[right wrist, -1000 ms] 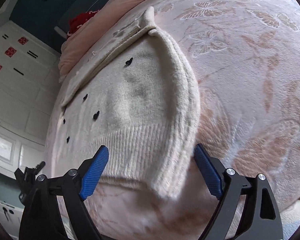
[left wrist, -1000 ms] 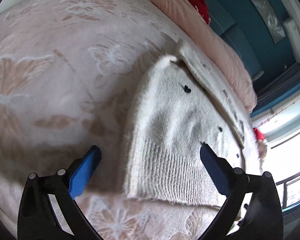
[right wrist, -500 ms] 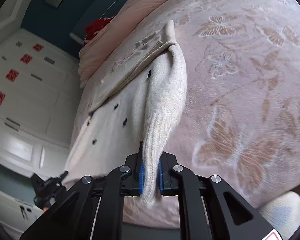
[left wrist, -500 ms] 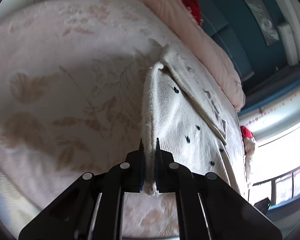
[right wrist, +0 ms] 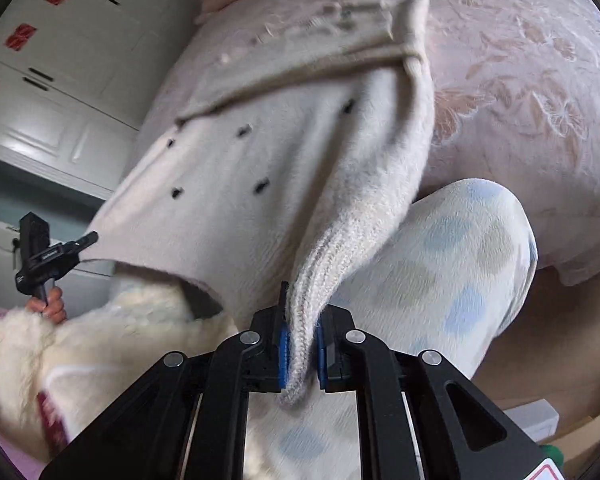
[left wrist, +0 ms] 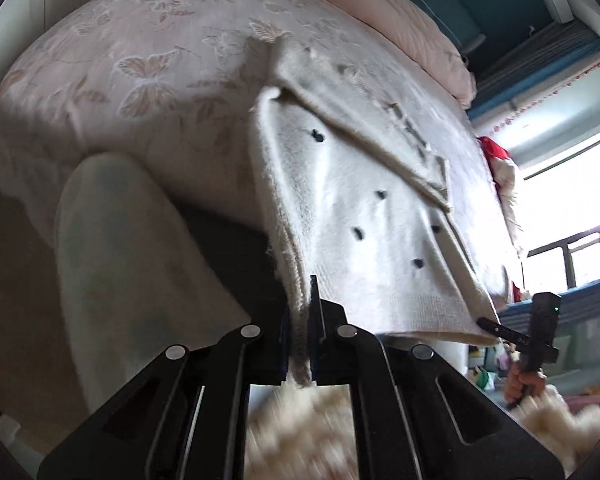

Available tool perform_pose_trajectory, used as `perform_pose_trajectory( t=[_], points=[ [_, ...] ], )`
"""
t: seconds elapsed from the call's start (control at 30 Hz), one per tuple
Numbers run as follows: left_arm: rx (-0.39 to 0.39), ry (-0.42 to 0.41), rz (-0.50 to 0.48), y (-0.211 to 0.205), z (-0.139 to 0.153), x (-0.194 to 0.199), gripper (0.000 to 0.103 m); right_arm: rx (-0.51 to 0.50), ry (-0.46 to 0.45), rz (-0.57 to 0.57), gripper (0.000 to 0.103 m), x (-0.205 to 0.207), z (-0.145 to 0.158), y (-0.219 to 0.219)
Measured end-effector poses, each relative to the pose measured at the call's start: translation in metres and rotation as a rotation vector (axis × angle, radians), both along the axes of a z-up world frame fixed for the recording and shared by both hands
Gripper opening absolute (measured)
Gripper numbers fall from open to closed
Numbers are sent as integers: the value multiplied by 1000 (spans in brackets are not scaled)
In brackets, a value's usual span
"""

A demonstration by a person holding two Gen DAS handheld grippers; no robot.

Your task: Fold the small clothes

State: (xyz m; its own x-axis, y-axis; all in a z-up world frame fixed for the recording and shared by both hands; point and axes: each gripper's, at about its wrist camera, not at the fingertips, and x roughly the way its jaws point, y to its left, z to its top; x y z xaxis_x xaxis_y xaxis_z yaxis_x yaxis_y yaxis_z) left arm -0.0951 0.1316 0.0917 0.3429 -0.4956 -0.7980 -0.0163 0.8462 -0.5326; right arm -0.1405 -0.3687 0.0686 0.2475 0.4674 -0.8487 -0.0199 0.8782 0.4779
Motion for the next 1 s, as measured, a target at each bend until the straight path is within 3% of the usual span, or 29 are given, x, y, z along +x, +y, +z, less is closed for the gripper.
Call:
perform_pose_trajectory(
  t=[0.07, 0.17, 0.27, 0.3, 0.33, 0.43, 0.5, 0.57, 0.63, 0.67, 0.7, 0.77, 0.87, 1.0],
  points=[
    [-32, -52, 19, 2, 29, -4, 6, 31, -76, -56, 10, 0, 27, -12],
    [-43, -258, 28, -5, 75, 46, 6, 102, -242, -178, 10, 44, 58, -43],
    [49, -418, 50, -26, 81, 124, 7, 166, -356, -309, 12, 113, 55, -71],
    [108, -450, 89, -36, 74, 154, 7, 172, -373, -351, 18, 138, 46, -75],
    [127, -451, 99, -43, 66, 177, 7, 162, -389, -409, 19, 166, 32, -81],
    [244, -365, 123, -71, 14, 256, 12, 87, -340, -559, 44, 216, -9, -88],
    [320, -262, 162, -75, -24, 288, 13, 75, -325, -657, 44, 224, -25, -94],
    [325, -218, 196, -68, -37, 288, 14, 107, -343, -716, 50, 214, -26, -99],
    [252, -249, 227, -52, -35, 273, 39, 102, -366, -695, 60, 201, -19, -93],
    [242, -269, 227, -46, -31, 265, 73, 55, -380, -650, 63, 197, -13, -87],
    [244, -313, 233, -39, -27, 254, 93, 0, -394, -605, 64, 193, -9, -79],
    [266, -369, 222, -31, -26, 245, 93, -105, -413, -528, 76, 189, -5, -65],
    [283, -293, 151, -38, -42, 263, 93, -208, -384, -451, 78, 213, -18, -56],
    [347, -213, 98, -59, -67, 298, 93, -258, -309, -430, 78, 253, -44, -52]
  ],
)
